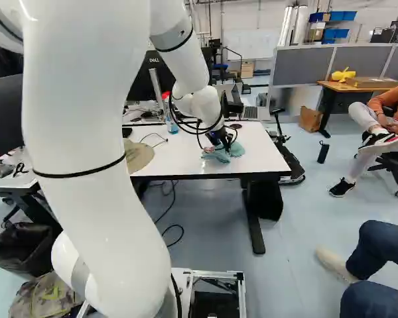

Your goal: Clean the table with the green towel

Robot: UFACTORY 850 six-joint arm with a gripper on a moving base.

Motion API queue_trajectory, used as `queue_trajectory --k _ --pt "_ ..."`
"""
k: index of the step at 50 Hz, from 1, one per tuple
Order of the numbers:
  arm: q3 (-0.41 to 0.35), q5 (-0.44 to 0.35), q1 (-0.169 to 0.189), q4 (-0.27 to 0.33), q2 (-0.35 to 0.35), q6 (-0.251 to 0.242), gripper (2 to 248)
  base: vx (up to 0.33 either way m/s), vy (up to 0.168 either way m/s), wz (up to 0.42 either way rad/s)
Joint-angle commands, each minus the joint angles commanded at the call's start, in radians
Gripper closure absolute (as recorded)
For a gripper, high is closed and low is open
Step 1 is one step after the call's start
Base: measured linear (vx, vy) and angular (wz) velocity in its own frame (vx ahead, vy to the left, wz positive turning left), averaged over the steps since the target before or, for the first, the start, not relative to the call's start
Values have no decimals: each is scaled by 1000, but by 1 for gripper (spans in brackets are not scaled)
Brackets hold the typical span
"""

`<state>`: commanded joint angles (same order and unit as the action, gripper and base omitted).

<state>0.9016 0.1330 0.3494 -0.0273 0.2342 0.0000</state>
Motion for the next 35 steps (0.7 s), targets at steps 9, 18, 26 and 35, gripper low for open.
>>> queue_trajectory --k 9,18,26,35 --pt "16 0 29 0 13 0 193 0 0 0" --pt "17 0 60 0 14 0 193 0 0 0" --pt "-5 0 79 0 -4 0 193 0 0 0" --pt "-47 0 91 0 -40 0 193 0 0 0"
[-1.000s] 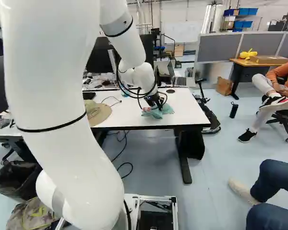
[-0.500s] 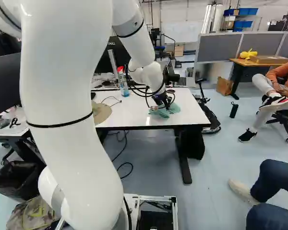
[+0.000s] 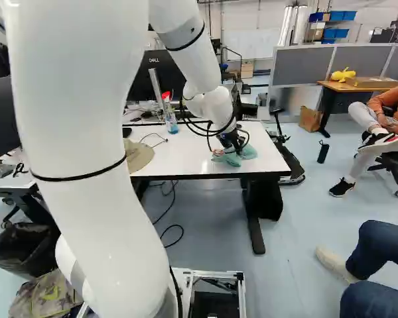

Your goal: Clean the table with the green towel

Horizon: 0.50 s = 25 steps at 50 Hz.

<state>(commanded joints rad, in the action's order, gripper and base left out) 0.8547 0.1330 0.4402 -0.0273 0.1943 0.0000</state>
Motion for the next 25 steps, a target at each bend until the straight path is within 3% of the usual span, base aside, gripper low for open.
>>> queue_trajectory --k 9,25 --pt "-41 0 -5 0 -35 0 193 0 0 0" --pt "-74 0 -55 0 -65 0 193 0 0 0"
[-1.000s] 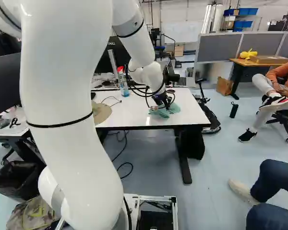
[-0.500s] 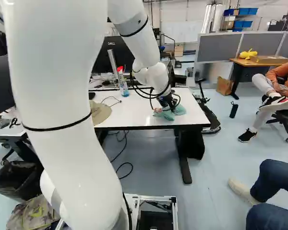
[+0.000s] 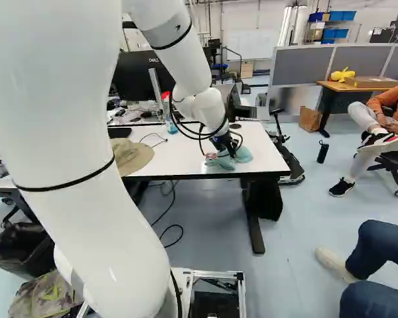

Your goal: Clean the table with the green towel

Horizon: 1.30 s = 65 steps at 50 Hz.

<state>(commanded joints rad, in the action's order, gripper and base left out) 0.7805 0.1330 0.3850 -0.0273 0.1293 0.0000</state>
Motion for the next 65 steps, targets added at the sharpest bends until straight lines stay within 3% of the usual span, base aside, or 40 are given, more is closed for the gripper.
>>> queue_trajectory --k 15,36,49,65 --pt "-13 0 -52 0 -11 0 193 0 0 0" --pt "74 0 -96 0 65 0 193 0 0 0" --pt "139 0 -95 0 120 0 193 0 0 0" --pt "184 0 -54 0 158 0 193 0 0 0"
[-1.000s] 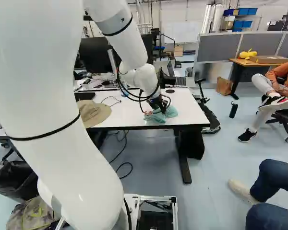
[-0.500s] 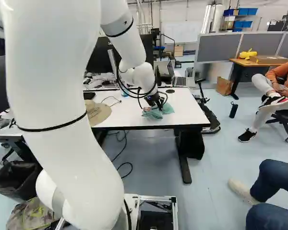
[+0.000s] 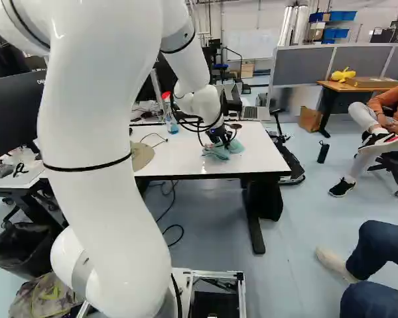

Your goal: Clean the table with the green towel

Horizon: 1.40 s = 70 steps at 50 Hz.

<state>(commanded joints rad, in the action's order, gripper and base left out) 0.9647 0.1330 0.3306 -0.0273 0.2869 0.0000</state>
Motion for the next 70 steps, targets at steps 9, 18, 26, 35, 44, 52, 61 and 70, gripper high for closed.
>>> queue_trajectory --k 9,18,26,35,44,52,61,70 --pt "16 0 28 0 13 0 193 0 0 0" --pt "30 0 56 0 24 0 193 0 0 0" --pt "27 0 80 0 22 0 193 0 0 0" --pt "-8 0 95 0 -6 0 193 0 0 0" --pt "-51 0 105 0 -43 0 193 0 0 0" --pt "-93 0 111 0 -78 0 193 0 0 0" --pt "-134 0 103 0 -113 0 193 0 0 0" --pt "-161 0 78 0 -137 0 193 0 0 0"
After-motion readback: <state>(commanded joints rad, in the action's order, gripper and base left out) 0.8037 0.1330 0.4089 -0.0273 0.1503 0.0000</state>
